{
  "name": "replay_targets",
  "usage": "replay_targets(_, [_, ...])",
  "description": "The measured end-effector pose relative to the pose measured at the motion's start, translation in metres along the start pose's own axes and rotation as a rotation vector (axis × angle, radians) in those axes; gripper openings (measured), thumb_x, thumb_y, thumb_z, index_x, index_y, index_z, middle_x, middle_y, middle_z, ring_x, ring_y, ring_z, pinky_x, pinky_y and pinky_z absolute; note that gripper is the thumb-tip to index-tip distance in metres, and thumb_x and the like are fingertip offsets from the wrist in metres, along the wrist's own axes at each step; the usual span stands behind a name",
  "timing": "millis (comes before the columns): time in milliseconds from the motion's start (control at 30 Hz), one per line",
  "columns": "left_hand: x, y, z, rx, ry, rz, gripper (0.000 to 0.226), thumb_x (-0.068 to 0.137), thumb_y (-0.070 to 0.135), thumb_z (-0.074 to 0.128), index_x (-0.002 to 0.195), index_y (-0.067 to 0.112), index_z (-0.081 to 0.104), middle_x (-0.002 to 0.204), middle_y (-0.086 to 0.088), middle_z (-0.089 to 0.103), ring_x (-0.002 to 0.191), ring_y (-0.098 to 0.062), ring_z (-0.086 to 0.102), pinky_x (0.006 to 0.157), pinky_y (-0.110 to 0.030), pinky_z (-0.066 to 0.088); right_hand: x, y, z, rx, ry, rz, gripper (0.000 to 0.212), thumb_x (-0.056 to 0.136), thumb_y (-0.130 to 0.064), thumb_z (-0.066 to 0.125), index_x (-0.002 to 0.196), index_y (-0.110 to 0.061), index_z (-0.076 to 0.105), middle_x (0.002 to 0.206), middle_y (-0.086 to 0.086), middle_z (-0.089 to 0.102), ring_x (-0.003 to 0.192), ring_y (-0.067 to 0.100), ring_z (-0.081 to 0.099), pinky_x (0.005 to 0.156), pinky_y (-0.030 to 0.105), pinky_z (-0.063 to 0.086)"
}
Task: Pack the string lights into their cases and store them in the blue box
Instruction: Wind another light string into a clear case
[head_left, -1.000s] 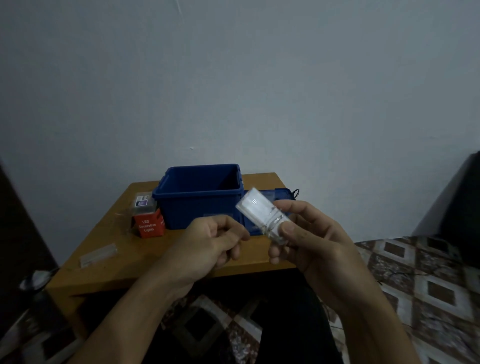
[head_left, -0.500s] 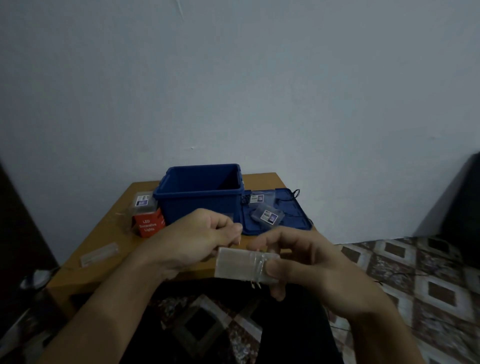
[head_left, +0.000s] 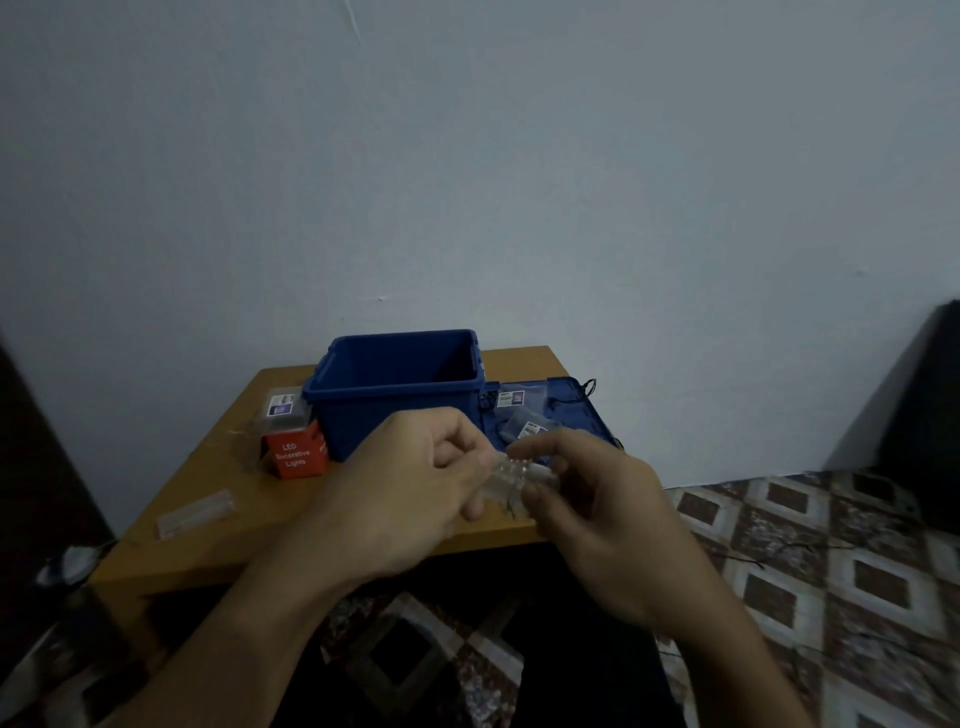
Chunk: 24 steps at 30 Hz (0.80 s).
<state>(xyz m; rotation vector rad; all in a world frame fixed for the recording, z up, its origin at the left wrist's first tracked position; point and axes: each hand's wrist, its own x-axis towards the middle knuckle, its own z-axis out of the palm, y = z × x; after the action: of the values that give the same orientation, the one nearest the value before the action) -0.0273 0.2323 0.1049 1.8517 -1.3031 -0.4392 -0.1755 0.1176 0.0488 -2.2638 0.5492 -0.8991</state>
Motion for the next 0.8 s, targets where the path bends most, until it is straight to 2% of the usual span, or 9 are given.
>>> replay_targets(67, [-0.003,-0.002,0.002,-0.069,0.008,0.009,0.013,0.100,0.025,0.056,0.092,0.021,0.066,0.062,0.005,0.068,0.050,-0.009,0.053,0.053,-0.024,0.046,0.000,0.002,0.001,0.036,0.048,-0.015,0.023,0.095,-0.026,0.064,0.114,-0.039,0.064,0.085,-0.018,0.061,0.074,0.007,0.062,0.061,0.023,0.052])
replay_targets(200, [-0.005,-0.009,0.007,-0.216,0.055,-0.016,0.005,0.098,0.019,0.060,0.103,0.019,0.061,0.064,0.000,0.069,0.049,-0.010,0.055,0.048,-0.017,0.043,0.001,0.004,0.003,0.106,0.085,-0.032,0.021,0.096,-0.026,0.064,0.113,-0.039,0.065,0.093,-0.022,0.061,0.077,0.010,0.064,0.067,0.036,0.057])
replay_targets(400, [-0.007,-0.013,0.017,-0.475,0.101,-0.127,0.036,0.096,0.018,0.063,0.126,0.022,0.042,0.070,-0.007,0.071,0.052,-0.015,0.059,0.048,-0.018,0.044,0.003,0.005,0.009,0.188,0.148,-0.053,0.024,0.092,-0.031,0.061,0.114,-0.041,0.064,0.094,-0.017,0.063,0.083,0.011,0.068,0.072,0.043,0.059])
replay_targets(533, [-0.004,-0.016,0.016,-0.486,0.029,-0.090,0.018,0.098,0.018,0.060,0.116,0.016,0.063,0.069,-0.005,0.069,0.053,-0.014,0.059,0.048,-0.016,0.042,0.002,0.004,0.009,0.266,0.161,-0.034,0.030,0.096,-0.016,0.065,0.116,-0.039,0.066,0.093,-0.013,0.066,0.080,0.016,0.070,0.071,0.044,0.060])
replay_targets(633, [-0.001,-0.017,0.014,-0.481,0.019,-0.057,0.017,0.098,0.017,0.059,0.115,0.019,0.064,0.071,-0.005,0.070,0.054,-0.014,0.059,0.049,-0.017,0.043,0.003,0.002,0.007,0.373,0.144,-0.021,0.036,0.097,-0.009,0.062,0.120,-0.036,0.067,0.082,-0.009,0.062,0.073,0.023,0.070,0.069,0.045,0.061])
replay_targets(800, [0.000,-0.015,0.014,-0.488,-0.021,0.020,0.023,0.098,0.014,0.058,0.116,0.029,0.061,0.073,-0.006,0.069,0.056,-0.014,0.059,0.051,-0.017,0.044,0.004,0.002,0.005,0.482,0.109,0.011,0.036,0.099,-0.006,0.059,0.122,-0.032,0.068,0.078,-0.008,0.063,0.074,0.025,0.070,0.071,0.039,0.062])
